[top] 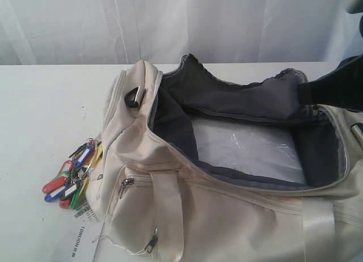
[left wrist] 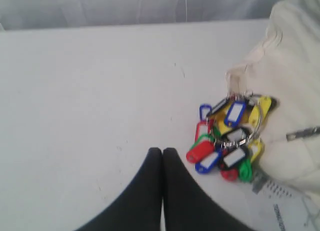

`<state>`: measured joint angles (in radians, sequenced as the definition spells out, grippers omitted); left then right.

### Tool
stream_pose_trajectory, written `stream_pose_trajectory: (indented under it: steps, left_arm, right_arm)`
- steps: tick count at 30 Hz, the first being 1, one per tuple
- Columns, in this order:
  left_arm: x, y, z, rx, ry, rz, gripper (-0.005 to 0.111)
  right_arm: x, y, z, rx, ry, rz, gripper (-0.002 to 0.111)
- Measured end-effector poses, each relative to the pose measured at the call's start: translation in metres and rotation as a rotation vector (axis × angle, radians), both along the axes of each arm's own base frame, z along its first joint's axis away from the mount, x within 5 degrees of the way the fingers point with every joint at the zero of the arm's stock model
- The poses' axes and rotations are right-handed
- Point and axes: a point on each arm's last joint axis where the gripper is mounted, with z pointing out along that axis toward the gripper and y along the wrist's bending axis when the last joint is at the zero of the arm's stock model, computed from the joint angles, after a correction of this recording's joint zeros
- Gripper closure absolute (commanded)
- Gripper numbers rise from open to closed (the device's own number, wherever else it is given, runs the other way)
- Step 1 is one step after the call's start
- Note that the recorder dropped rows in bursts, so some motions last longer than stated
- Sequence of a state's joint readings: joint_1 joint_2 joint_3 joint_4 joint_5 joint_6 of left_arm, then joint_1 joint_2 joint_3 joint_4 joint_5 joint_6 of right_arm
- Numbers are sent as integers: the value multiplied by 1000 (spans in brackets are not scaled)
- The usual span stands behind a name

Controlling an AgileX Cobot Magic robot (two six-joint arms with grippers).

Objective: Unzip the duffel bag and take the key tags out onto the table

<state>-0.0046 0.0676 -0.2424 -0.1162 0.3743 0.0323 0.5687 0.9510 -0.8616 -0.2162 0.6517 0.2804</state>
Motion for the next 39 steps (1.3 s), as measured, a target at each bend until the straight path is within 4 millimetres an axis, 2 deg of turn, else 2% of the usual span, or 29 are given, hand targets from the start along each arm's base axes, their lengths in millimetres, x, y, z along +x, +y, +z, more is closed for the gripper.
stream_pose_trajectory:
  steps: [6, 8, 15, 39]
  left_arm:
    - [5, 1, -66, 9, 179, 6, 107]
    - [6, 2, -72, 21, 170, 14, 107]
    - [14, 6, -55, 50, -54, 52, 107]
    - [11, 9, -49, 81, -138, 104, 107]
  right_arm:
    - [0, 0, 0, 0, 0, 0, 108]
    - [0, 0, 0, 0, 0, 0, 108]
    - [0, 0, 0, 0, 0, 0, 108]
    - [0, 0, 0, 0, 0, 0, 108]
